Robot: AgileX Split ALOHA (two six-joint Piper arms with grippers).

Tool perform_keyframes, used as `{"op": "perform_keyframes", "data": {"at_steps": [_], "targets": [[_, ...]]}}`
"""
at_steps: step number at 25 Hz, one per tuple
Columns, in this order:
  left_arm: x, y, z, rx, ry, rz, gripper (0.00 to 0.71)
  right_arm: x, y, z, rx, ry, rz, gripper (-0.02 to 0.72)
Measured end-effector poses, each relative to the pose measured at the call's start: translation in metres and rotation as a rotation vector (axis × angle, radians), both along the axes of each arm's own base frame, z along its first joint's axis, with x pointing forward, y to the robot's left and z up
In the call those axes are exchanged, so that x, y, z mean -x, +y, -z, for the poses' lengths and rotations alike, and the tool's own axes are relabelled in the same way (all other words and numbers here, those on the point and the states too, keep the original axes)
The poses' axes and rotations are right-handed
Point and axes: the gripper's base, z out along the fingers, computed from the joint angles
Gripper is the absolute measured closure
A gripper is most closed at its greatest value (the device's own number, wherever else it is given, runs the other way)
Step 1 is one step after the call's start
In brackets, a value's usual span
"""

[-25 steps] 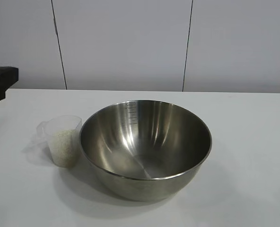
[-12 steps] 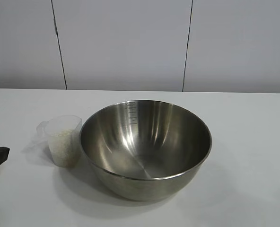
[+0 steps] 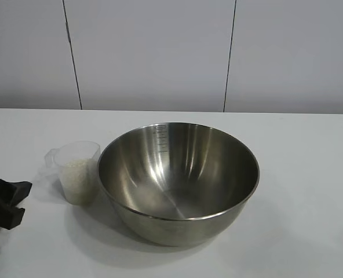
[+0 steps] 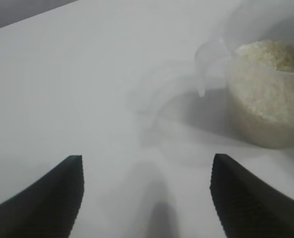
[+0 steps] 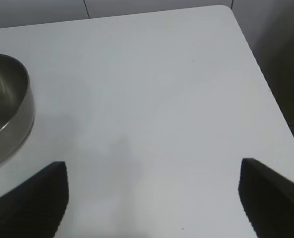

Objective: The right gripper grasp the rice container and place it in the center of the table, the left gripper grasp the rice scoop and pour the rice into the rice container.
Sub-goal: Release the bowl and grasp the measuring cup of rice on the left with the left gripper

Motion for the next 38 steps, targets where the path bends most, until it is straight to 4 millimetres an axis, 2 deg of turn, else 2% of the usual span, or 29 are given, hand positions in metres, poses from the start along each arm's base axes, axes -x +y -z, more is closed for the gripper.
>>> {"op": "perform_keyframes", "data": {"at_steps": [13, 23, 27, 33, 36, 38], "targets": [[-0.03, -0.011, 0.014, -0.009, -0.029, 0.034, 0.194, 0.0, 0.0, 0.0, -0.001, 0.0, 0.0, 0.064], [-0.049, -0.005, 0.008, 0.012, -0.081, 0.129, 0.195, 0.0, 0.0, 0.0, -0.001, 0.001, 0.0, 0.064], [-0.058, -0.001, 0.005, 0.059, -0.099, 0.111, 0.195, 0.0, 0.0, 0.0, -0.001, 0.001, 0.0, 0.064], [-0.067, 0.003, 0.011, 0.081, -0.093, 0.111, 0.197, 0.0, 0.0, 0.0, -0.001, 0.001, 0.0, 0.064], [-0.068, 0.0, 0.011, 0.083, -0.096, 0.14, 0.241, 0.0, 0.0, 0.0, -0.001, 0.001, 0.0, 0.064], [-0.07, -0.001, 0.011, 0.084, -0.101, 0.146, 0.314, 0.0, 0.0, 0.0, -0.001, 0.001, 0.0, 0.064]]}}
